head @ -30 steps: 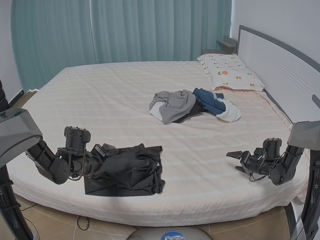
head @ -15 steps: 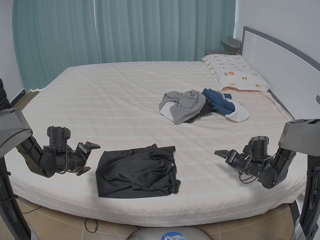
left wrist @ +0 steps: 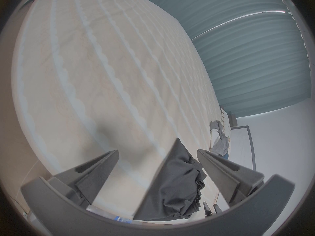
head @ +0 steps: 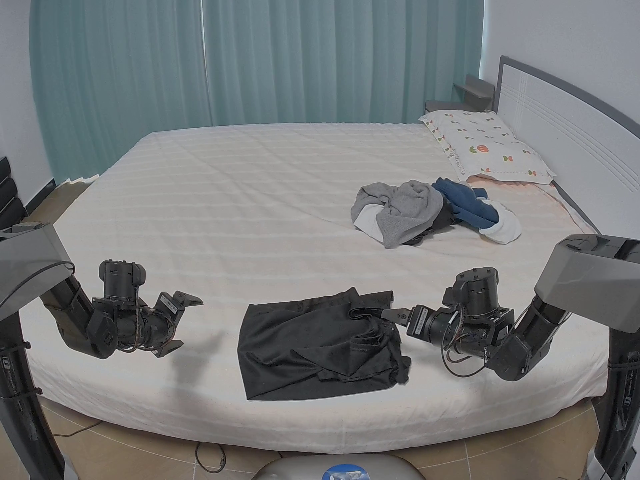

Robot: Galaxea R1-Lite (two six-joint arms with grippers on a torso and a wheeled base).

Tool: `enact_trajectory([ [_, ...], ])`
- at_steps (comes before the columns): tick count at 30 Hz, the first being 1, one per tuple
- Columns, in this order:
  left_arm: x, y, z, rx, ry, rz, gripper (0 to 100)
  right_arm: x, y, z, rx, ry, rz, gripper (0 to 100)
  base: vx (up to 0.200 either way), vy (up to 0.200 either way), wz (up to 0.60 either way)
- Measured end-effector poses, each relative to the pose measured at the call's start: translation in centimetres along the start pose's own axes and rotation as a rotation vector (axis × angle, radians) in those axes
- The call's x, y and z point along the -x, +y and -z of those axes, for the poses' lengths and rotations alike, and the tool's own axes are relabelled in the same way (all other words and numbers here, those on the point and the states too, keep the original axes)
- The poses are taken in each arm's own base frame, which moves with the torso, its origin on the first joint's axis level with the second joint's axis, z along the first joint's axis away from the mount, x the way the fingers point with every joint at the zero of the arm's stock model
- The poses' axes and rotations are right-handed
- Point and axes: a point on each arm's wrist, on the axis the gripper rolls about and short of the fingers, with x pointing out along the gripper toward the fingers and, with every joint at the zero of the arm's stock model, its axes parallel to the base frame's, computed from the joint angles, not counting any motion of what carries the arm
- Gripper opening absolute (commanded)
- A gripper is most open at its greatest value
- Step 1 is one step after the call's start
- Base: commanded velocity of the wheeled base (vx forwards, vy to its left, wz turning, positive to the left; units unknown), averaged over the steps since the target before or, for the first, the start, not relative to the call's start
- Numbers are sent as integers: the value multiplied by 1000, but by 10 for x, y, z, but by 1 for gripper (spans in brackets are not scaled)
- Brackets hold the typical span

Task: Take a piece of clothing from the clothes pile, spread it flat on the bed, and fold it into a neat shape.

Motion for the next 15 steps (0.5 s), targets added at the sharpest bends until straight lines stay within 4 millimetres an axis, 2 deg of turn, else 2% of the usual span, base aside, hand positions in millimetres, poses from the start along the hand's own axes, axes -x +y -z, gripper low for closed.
enact_trajectory([
  [2, -1, 0, 0, 0, 0, -3, 100, -1, 3, 3, 11, 7, -5, 100, 0, 200, 0],
  [8, -2, 1, 1, -4, -2, -10, 100, -2, 3, 6, 94, -17, 35, 100, 0, 0, 0],
  [15, -3, 2, 2, -7, 0, -13, 100, -2, 7, 20, 170, -17, 62, 100, 0, 0, 0],
])
